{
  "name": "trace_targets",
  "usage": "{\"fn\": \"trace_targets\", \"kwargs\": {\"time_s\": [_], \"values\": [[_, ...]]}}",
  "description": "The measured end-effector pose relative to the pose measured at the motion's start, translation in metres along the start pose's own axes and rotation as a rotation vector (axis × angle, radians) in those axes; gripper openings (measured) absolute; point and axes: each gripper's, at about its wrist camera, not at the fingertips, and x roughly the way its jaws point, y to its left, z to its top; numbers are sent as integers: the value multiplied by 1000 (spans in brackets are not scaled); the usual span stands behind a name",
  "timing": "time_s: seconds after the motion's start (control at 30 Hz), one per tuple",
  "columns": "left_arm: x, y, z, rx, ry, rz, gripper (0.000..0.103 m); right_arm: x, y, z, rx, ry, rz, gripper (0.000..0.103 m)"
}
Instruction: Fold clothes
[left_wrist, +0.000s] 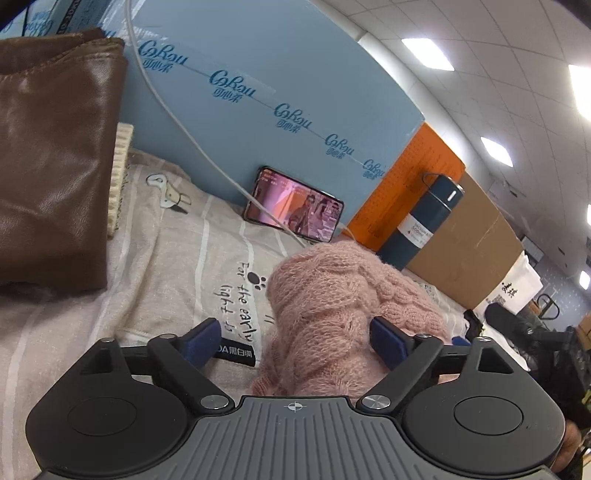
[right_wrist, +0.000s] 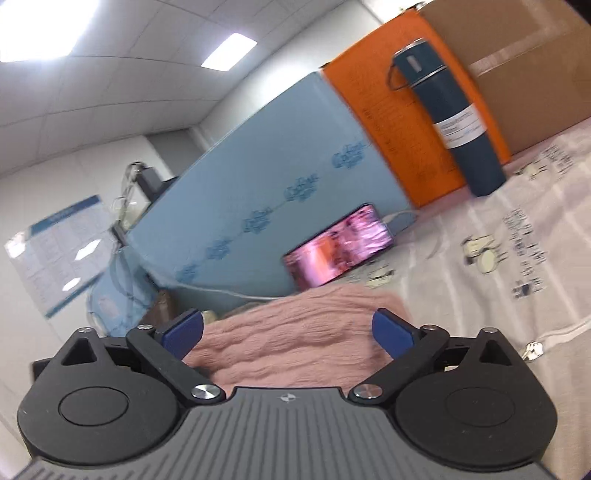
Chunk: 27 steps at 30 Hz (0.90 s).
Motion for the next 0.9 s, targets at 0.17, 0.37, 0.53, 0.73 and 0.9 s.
{"fn": "trace_targets", "kwargs": {"time_s": [0.17, 0.37, 0.53, 0.73, 0.9], "values": [[7, 0, -5, -23, 42, -31, 97, 13, -12, -2, 42, 76, -76, 99], [13, -3, -11, -43, 100, -117, 99, 28, -13, -11, 55, 183, -69, 99], [15, -12, -15, -3, 119, -143, 99, 31, -10, -14, 47, 212, -50, 99], [12, -11, -14, -1, 82, -159, 75, 29, -5, -15, 20, 202, -37, 90], [8, -8, -10, -12, 45, -178, 45, 26, -2, -14, 7, 157, -15, 63]]}}
